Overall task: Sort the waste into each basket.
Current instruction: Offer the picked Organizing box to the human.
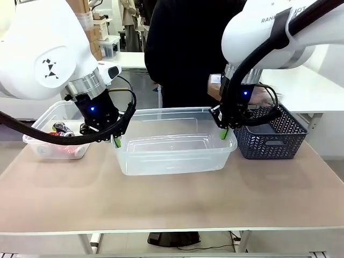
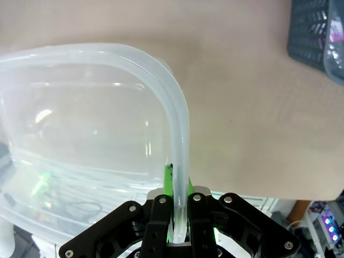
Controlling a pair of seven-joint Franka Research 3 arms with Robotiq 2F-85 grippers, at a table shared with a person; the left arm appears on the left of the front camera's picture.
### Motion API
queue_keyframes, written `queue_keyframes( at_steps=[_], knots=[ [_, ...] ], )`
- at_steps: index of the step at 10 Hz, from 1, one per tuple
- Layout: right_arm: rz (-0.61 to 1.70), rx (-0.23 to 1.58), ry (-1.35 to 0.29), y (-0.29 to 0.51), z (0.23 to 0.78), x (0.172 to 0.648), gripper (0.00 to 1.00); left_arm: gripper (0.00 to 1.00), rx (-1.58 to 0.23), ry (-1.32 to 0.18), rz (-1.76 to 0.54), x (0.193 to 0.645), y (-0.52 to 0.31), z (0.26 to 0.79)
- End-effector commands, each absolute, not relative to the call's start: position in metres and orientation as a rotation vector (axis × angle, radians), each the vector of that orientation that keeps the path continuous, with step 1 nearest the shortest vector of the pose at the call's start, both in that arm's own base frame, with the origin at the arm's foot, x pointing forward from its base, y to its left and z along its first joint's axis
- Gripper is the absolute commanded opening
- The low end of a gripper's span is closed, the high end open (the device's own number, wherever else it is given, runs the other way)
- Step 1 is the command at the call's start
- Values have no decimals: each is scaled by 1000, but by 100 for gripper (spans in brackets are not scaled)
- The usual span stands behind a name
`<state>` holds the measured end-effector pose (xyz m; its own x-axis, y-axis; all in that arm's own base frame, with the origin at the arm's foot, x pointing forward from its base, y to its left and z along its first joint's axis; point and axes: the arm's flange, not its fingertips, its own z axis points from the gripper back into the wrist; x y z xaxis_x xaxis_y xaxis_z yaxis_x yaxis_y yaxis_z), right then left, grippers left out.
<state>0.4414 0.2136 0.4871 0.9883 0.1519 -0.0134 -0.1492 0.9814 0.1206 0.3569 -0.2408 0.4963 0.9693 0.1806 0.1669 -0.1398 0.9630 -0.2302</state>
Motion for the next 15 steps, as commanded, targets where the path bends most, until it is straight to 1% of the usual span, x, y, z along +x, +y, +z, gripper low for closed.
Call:
queue_keyframes(
  at_steps=[1,15],
  knots=[
    [159,117,21,213,487,440,4,6,-225,-212,157,359,-237,504],
    [159,117,21,213,487,440,4,6,-225,-212,157,359,-237,504]
  ],
)
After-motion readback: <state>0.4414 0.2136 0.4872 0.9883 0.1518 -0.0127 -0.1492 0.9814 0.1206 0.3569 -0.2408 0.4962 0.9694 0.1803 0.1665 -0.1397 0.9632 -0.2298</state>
